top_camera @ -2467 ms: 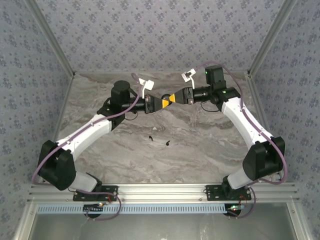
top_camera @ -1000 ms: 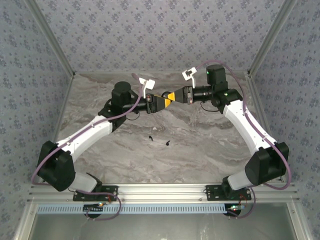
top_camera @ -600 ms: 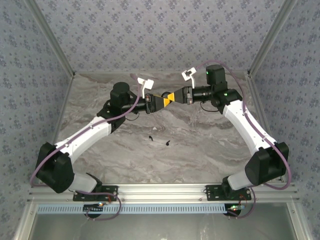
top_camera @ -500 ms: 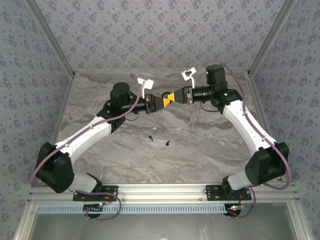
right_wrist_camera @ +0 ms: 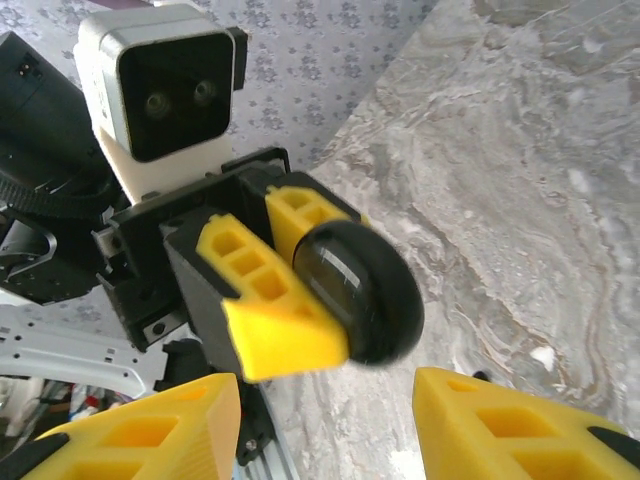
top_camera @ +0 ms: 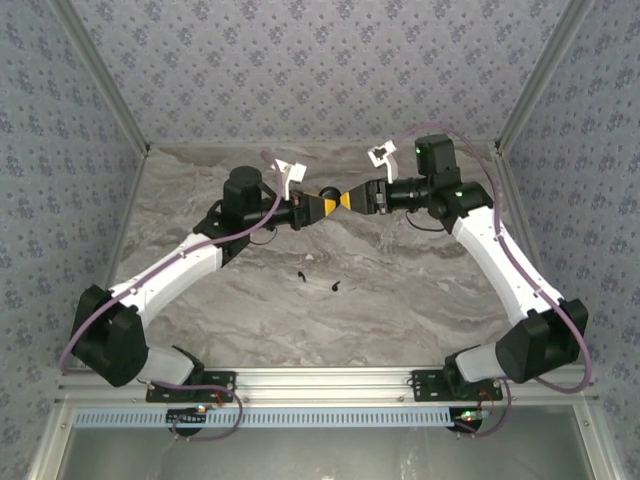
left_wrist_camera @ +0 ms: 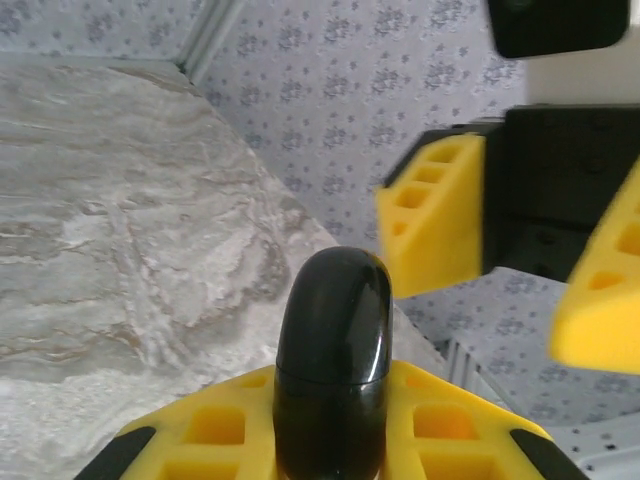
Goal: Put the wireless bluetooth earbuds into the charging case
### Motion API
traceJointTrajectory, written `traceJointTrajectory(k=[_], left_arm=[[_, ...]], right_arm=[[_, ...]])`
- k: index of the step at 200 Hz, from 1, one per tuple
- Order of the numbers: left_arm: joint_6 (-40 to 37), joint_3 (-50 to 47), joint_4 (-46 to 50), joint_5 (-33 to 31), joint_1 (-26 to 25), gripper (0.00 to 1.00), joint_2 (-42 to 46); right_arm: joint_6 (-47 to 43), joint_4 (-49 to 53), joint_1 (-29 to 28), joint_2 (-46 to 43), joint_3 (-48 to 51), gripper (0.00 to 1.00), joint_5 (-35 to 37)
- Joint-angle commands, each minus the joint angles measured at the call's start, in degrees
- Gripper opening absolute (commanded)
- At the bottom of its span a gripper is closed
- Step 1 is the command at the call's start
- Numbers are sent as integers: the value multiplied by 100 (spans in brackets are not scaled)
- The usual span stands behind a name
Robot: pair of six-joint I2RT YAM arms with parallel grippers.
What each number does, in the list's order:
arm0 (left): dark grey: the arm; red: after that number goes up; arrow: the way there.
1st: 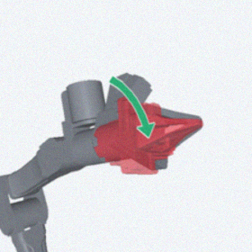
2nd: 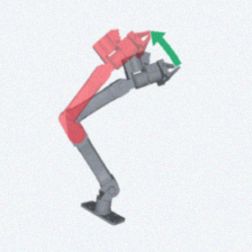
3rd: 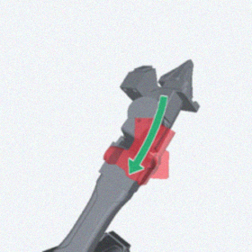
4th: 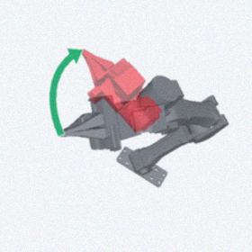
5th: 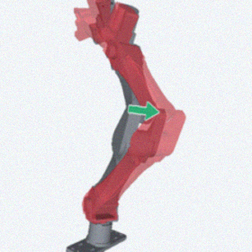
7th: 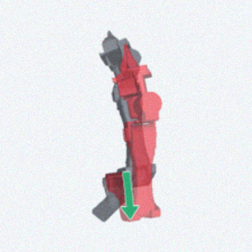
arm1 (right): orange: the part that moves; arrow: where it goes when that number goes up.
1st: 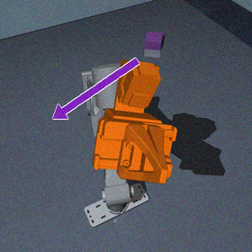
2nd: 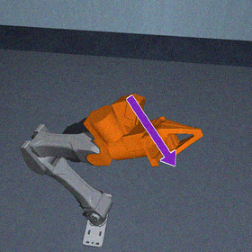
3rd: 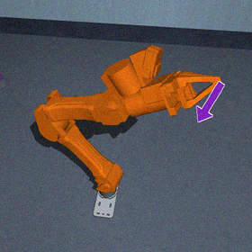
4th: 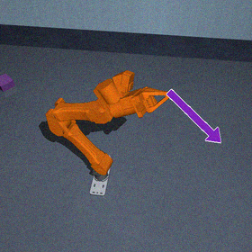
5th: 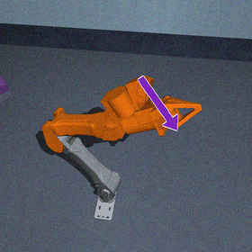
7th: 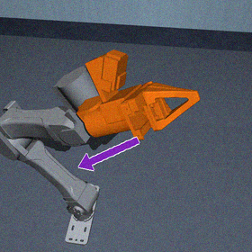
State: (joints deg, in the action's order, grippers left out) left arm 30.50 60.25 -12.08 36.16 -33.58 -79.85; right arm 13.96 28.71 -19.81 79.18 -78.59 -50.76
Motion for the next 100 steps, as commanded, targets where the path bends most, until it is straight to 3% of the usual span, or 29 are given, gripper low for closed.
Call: traceJointTrajectory(k=[1,44,100], left_arm=[[-821,-319,-645,-209,-1,23,297],[-2168,-629,-887,71,-123,24,436],[-2737,-655,-826,211,-219,20,536]], right_arm=[[-295,547,-9,-192,-243,50,463],[-598,1087,-169,-278,-359,50,719],[-855,1355,-414,-196,-465,51,882]])
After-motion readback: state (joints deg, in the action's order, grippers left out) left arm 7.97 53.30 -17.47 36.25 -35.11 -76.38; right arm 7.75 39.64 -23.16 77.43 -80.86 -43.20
